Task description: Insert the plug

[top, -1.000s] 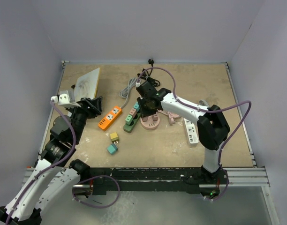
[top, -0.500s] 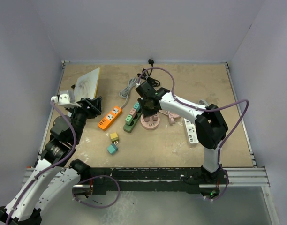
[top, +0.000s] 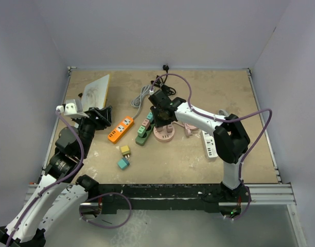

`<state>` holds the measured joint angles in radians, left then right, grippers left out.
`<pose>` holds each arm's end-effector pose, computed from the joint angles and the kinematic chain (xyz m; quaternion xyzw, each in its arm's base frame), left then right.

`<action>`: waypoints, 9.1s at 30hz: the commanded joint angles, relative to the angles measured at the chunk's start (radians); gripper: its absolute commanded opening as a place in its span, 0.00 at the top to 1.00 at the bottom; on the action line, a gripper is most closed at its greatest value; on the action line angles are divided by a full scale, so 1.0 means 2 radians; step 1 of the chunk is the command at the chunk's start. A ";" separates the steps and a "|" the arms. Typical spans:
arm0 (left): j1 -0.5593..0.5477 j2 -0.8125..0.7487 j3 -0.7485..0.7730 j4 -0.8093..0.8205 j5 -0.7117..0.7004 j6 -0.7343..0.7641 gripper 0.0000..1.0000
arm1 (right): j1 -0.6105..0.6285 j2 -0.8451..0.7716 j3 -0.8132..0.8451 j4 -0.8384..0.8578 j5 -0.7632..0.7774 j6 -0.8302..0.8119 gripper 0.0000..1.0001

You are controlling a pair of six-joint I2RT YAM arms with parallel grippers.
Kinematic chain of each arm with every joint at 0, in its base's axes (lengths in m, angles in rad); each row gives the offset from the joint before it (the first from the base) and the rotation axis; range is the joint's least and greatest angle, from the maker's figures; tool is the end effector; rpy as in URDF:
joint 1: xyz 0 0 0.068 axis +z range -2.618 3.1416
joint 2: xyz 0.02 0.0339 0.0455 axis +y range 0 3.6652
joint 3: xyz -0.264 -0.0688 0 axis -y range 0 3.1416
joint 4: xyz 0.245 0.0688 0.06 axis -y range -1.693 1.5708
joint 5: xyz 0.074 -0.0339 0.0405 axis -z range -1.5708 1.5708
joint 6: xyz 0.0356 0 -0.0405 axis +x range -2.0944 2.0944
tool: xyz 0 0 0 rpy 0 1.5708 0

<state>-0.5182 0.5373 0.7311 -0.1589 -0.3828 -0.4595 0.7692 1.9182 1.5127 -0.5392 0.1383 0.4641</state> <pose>0.1187 -0.0524 0.3584 -0.1168 0.6857 -0.2150 0.6855 0.3071 0.2905 0.2317 -0.1232 0.9413 0.1240 0.2887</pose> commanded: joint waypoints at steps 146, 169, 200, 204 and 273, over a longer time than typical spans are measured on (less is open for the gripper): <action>-0.048 0.236 -0.062 -0.150 0.048 -0.213 0.45 | -0.006 -0.228 -0.214 0.226 -0.023 0.040 0.42; -0.078 0.369 -0.060 -0.134 -0.002 -0.282 0.62 | -0.007 -0.256 -0.252 0.245 -0.004 0.025 0.41; -0.080 0.307 -0.002 0.382 0.393 0.217 0.67 | -0.057 -0.405 -0.205 0.190 -0.131 0.104 0.41; -0.080 0.328 0.015 0.376 0.448 0.240 0.68 | -0.057 -0.382 -0.206 0.184 -0.181 0.082 0.41; -0.080 0.080 -0.052 0.149 0.142 0.063 0.37 | -0.274 -0.314 -0.377 0.059 0.163 0.197 1.00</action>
<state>-0.6758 0.6926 0.6243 0.0887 -0.1265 -0.3386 0.2230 1.2919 0.7456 -0.4103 0.4873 0.8505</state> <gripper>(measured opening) 0.626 0.311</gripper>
